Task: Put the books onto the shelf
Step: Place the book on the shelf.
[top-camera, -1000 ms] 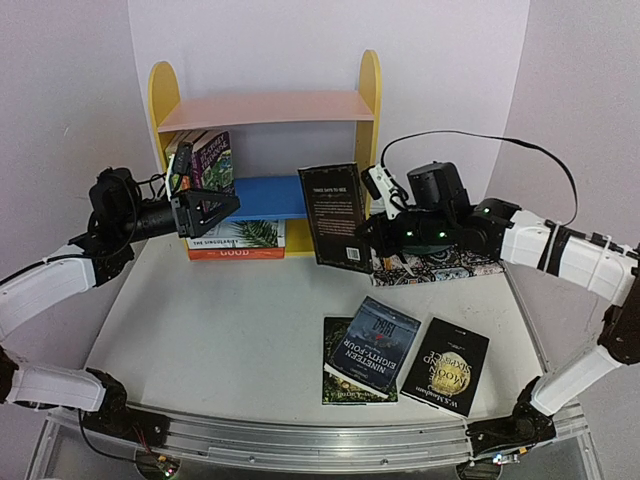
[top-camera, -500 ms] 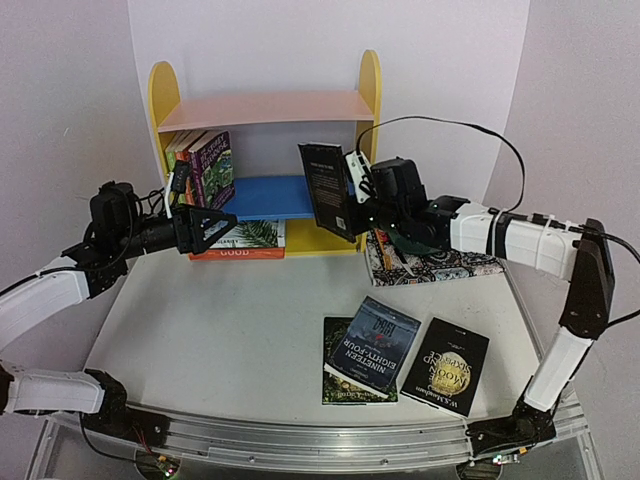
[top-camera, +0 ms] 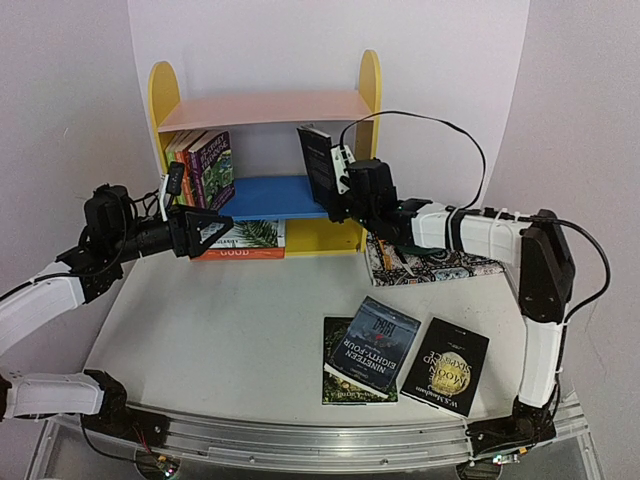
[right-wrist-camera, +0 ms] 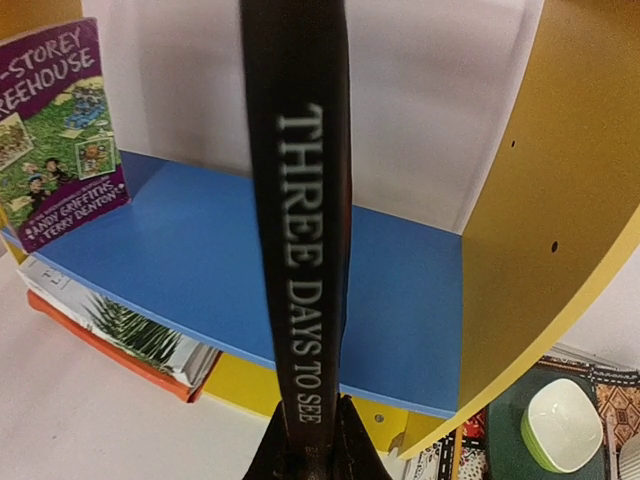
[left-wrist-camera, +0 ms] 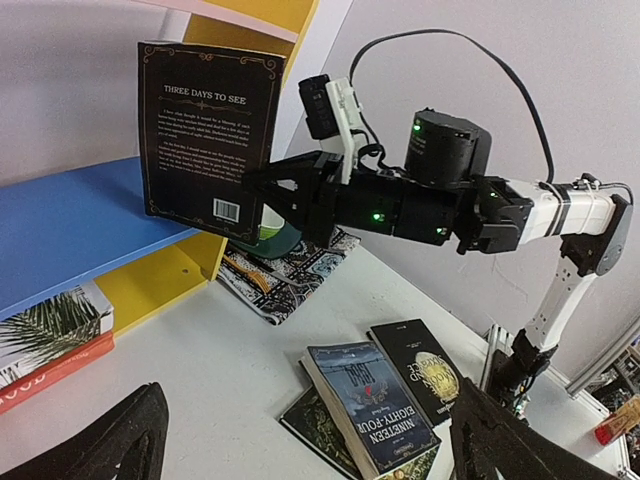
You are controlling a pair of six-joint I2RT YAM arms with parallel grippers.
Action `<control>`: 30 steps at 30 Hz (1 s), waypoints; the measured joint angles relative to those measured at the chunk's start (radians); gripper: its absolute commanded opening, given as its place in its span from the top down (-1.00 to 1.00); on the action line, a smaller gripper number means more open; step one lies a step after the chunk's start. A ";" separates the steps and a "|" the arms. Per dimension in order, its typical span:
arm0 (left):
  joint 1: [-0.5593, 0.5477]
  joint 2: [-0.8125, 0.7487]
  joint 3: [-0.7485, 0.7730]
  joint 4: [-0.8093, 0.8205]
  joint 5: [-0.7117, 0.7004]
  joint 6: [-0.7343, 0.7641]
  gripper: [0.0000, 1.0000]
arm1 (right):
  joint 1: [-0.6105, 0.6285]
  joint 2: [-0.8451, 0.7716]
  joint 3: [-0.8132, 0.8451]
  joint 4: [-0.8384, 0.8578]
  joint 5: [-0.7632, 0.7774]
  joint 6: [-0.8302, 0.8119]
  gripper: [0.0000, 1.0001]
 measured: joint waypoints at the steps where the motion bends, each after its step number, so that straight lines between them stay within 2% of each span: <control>1: 0.000 0.000 -0.003 -0.003 -0.001 0.000 -0.99 | -0.003 0.024 0.008 0.018 0.015 -0.008 1.00; 9: 0.000 0.000 -0.008 -0.029 -0.009 0.011 -0.99 | -0.019 0.184 0.120 0.142 0.144 -0.061 1.00; 17: 0.000 -0.001 -0.008 -0.045 -0.016 0.015 -0.99 | -0.042 0.249 0.206 0.161 0.195 -0.051 1.00; 25: 0.000 0.002 -0.008 -0.049 -0.016 0.015 -0.99 | -0.064 0.285 0.233 0.139 0.256 0.083 1.00; 27: 0.000 0.003 -0.008 -0.050 -0.016 0.015 -0.99 | -0.071 0.287 0.245 0.131 0.271 0.125 0.92; 30: 0.000 0.004 -0.008 -0.050 -0.016 0.015 -0.99 | -0.076 0.288 0.257 0.111 0.294 0.174 0.90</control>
